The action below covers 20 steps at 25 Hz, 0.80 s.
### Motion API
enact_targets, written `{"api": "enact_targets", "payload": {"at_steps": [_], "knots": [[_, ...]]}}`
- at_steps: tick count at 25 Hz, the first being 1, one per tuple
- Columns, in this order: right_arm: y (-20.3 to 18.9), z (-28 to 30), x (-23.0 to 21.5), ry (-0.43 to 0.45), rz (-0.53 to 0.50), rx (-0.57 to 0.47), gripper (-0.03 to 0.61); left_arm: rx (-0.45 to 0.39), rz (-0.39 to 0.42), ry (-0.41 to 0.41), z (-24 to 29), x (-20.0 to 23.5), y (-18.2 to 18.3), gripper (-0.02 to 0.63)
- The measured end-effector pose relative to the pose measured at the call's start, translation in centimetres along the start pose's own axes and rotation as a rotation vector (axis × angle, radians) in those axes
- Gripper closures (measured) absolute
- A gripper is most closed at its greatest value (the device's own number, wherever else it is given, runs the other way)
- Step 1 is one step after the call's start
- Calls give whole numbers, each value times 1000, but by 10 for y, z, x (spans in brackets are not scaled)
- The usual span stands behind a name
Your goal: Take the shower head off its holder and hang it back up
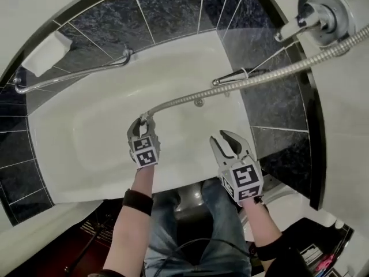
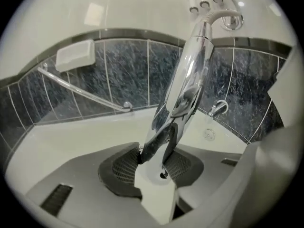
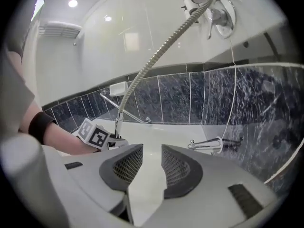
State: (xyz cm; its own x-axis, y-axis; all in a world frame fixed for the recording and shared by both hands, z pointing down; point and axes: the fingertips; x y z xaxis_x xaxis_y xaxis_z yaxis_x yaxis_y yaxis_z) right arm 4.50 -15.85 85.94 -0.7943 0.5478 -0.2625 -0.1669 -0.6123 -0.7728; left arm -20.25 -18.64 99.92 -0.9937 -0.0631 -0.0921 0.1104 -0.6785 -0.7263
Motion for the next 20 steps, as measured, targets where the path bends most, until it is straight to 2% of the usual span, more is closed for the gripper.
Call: {"api": "enact_targets", "payload": {"at_steps": [4, 9, 15, 20], "knots": [[47, -28, 38, 16, -38, -4, 445, -6, 39, 91, -77, 73, 39, 480], [113, -71, 90, 58, -96, -16, 458, -32, 93, 193, -183, 147, 110, 480], [198, -114, 150, 129, -157, -67, 499, -160, 134, 281, -311, 210, 220, 526], [251, -148, 178, 155, -202, -125, 499, -245, 173, 371, -389, 252, 281, 535]]}}
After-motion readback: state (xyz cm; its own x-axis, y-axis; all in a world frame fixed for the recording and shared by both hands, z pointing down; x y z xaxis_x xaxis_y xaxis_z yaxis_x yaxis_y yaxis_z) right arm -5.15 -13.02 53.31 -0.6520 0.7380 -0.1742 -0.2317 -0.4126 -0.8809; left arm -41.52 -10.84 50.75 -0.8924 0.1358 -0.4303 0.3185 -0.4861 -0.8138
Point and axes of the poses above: the fingertips, and each gripper's own axes: z forward along the fingers, x to its left, y out of its top, and after that the axes turned 7 degrees about z, right-handed
